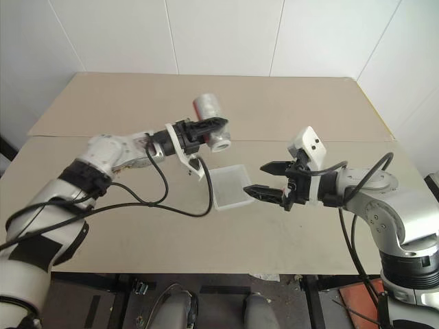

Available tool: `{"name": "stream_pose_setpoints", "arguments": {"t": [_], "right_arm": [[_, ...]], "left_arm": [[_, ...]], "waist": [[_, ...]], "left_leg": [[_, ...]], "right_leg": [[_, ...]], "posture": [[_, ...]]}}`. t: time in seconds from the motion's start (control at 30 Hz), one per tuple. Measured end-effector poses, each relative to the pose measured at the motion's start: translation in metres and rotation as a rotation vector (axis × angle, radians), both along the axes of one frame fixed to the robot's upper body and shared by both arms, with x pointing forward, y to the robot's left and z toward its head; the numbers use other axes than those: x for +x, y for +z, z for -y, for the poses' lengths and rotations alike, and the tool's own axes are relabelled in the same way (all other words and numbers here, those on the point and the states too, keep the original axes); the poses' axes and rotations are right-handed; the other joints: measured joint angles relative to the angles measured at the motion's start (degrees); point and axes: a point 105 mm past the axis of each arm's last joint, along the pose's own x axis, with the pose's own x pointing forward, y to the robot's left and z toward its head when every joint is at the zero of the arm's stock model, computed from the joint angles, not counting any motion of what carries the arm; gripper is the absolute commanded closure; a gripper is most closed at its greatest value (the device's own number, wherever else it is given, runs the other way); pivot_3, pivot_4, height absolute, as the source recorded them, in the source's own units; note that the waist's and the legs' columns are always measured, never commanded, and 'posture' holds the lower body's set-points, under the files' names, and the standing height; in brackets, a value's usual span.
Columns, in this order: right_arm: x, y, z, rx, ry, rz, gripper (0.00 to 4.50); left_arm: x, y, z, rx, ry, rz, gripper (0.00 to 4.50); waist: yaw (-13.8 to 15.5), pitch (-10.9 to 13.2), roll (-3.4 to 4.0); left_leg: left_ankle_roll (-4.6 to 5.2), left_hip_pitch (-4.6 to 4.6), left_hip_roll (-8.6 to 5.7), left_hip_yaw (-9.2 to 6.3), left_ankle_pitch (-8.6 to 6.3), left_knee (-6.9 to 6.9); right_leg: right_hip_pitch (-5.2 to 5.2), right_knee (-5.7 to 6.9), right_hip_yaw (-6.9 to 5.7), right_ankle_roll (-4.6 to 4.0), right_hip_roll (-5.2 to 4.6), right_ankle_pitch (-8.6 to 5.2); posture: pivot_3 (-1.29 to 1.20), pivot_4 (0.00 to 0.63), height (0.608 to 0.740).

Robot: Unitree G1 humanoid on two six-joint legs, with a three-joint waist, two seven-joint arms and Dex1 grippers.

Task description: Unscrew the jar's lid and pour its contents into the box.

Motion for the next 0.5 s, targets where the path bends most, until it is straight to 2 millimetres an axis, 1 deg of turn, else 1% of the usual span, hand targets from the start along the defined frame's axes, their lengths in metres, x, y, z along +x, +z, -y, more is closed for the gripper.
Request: {"name": "stream_pose_setpoints", "arguments": {"t": [0.03,0.1,0.2,0.23,0.3,0.4,0.5], "right_arm": [[-0.001,0.002,-0.001,0.007,0.012,0.003,0.02],[-0.004,0.005,-0.003,0.03,0.036,0.005,0.02],[-0.005,0.011,-0.002,0.054,0.04,0.019,0.02],[-0.005,0.012,-0.002,0.059,0.039,0.022,0.02],[-0.006,0.013,-0.003,0.062,0.038,0.031,0.02],[-0.01,0.014,-0.004,0.064,0.04,0.042,0.02],[-0.015,0.011,-0.006,0.059,0.049,0.042,0.02]], "left_arm": [[0.0,-0.003,0.002,0.024,-0.026,0.047,2.57],[0.001,-0.017,0.006,0.09,-0.061,0.111,2.57],[-0.005,-0.047,0.015,0.204,-0.139,0.142,2.57],[-0.007,-0.051,0.017,0.218,-0.162,0.14,2.57],[-0.01,-0.055,0.02,0.225,-0.182,0.142,2.57],[-0.006,-0.053,0.018,0.219,-0.163,0.152,2.57],[-0.001,-0.046,0.017,0.207,-0.137,0.162,2.57]], "waist": [[0.01,0.0,0.0],[0.02,0.0,0.0],[0.01,0.01,-0.02],[0.0,0.01,-0.02],[-0.01,0.01,-0.02],[0.0,0.01,-0.02],[0.03,0.01,-0.02]], "left_leg": [[0.0,-0.01,0.01,-0.01,0.0,0.0],[0.0,-0.02,0.0,0.0,0.0,0.0],[0.0,-0.07,0.01,0.0,0.0,0.01],[-0.01,-0.08,0.01,0.0,0.0,0.01],[-0.01,-0.09,0.02,0.0,0.0,0.0],[-0.01,-0.09,0.01,0.0,0.0,0.0],[-0.01,-0.09,0.0,-0.01,0.0,0.02]], "right_leg": [[-0.02,0.03,0.0,0.0,0.0,0.0],[-0.04,0.04,-0.01,0.0,0.0,0.0],[-0.08,0.07,-0.01,0.0,0.0,0.0],[-0.09,0.09,-0.01,0.0,0.0,0.0],[-0.11,0.12,-0.01,-0.01,0.0,0.0],[-0.1,0.11,-0.01,-0.01,-0.01,0.0],[-0.09,0.1,-0.02,-0.01,-0.01,0.0]], "posture": [[0.0,0.15,0.74],[0.0,0.15,0.74],[0.0,0.15,0.74],[0.0,0.15,0.74],[0.0,0.15,0.74],[0.0,0.15,0.74],[0.0,0.15,0.74]]}}
